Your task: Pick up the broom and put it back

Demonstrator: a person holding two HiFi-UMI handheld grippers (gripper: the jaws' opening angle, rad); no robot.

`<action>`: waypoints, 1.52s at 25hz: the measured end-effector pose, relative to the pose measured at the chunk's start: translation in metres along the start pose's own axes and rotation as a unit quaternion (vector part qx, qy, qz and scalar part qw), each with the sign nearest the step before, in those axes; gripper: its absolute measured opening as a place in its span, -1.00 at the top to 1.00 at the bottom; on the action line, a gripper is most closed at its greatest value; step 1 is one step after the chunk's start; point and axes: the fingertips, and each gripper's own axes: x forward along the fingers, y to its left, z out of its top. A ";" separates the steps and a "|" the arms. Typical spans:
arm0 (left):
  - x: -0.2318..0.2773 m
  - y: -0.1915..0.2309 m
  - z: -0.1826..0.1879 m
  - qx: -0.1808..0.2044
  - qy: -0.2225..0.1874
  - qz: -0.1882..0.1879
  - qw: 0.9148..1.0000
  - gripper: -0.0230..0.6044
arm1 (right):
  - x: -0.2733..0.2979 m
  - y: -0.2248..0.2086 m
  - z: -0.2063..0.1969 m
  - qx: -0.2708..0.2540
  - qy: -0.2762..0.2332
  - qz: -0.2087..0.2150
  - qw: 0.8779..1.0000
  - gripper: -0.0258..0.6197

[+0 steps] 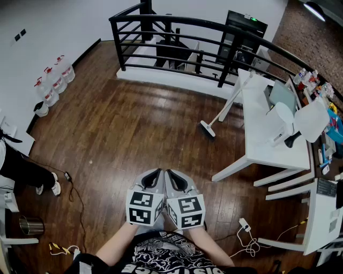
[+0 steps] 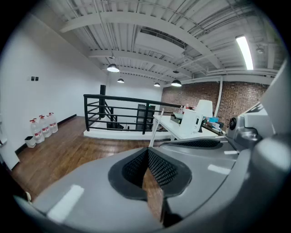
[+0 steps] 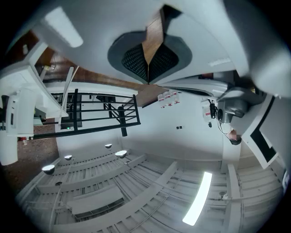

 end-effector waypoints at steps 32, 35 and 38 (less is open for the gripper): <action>0.127 0.173 0.096 -0.010 0.002 0.000 1.000 0.91 | 0.216 -0.033 0.090 0.013 -0.015 0.000 1.000 0.91; 0.152 0.182 0.112 -0.011 -0.001 0.015 1.000 0.91 | 0.234 -0.054 0.102 0.010 -0.021 0.005 1.000 0.91; 0.179 0.184 0.132 -0.006 -0.004 0.026 1.000 0.91 | 0.250 -0.081 0.120 0.009 -0.029 0.010 0.999 0.91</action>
